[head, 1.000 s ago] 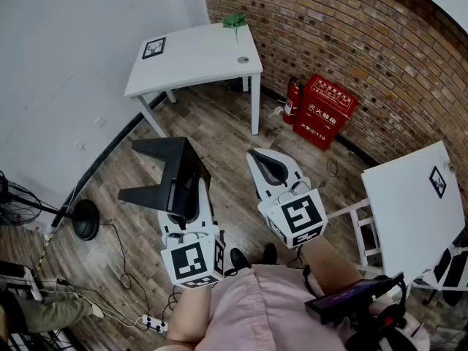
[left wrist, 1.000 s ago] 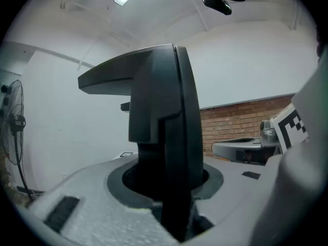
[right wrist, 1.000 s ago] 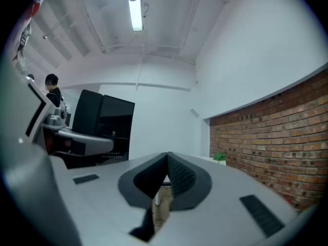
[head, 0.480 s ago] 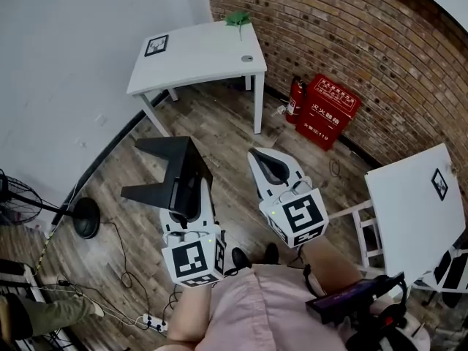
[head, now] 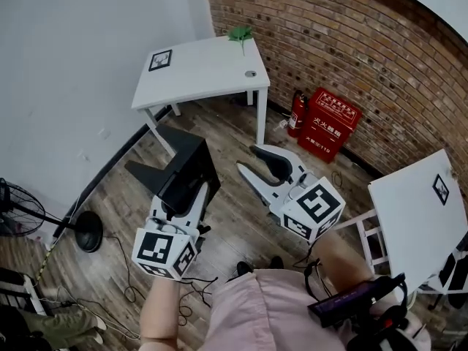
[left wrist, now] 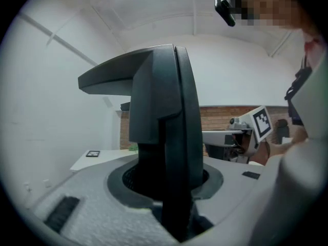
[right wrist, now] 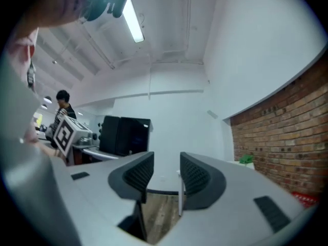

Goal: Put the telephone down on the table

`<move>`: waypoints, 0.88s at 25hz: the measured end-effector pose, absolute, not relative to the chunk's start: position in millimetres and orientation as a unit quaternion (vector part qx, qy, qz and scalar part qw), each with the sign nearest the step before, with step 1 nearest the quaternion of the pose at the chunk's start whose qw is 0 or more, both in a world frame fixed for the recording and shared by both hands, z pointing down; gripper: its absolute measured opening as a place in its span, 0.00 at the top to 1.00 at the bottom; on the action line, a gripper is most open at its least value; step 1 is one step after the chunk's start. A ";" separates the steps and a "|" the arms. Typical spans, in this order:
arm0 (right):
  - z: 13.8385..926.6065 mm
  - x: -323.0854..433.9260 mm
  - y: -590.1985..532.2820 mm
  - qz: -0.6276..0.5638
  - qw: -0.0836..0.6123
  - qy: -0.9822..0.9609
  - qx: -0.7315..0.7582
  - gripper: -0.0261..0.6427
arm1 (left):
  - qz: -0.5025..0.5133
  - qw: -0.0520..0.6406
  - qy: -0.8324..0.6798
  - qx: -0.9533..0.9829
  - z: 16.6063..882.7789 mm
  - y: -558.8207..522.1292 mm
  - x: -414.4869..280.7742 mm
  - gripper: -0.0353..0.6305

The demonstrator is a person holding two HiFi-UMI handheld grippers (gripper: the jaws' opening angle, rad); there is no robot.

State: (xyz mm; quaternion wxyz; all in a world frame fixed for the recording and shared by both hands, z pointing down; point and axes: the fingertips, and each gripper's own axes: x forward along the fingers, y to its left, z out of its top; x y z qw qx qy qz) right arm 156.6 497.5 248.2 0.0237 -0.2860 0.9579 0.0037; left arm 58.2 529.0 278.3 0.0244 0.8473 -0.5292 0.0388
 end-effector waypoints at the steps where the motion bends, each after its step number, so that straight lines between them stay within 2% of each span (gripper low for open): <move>1: 240.6 150.8 500.0 -0.010 0.039 0.965 -0.258 0.69 | 0.031 0.030 -0.503 0.863 274.5 528.6 57.9 0.71; 5: 214.6 124.2 512.6 -0.064 0.085 0.985 -0.137 0.53 | 0.003 0.051 -0.387 0.920 261.9 532.4 58.6 0.71; 7: 205.2 110.6 521.4 -0.076 0.093 0.989 -0.084 0.49 | 0.005 0.049 -0.334 0.941 260.9 539.7 59.4 0.71; 15: 214.2 59.7 541.9 -0.095 0.066 0.993 0.015 0.50 | 0.016 0.051 -0.230 0.972 274.3 558.2 60.1 0.71; 22: 245.0 56.7 520.4 -0.115 0.058 0.991 0.032 0.67 | 0.025 0.092 -0.201 0.975 305.5 532.2 66.6 0.71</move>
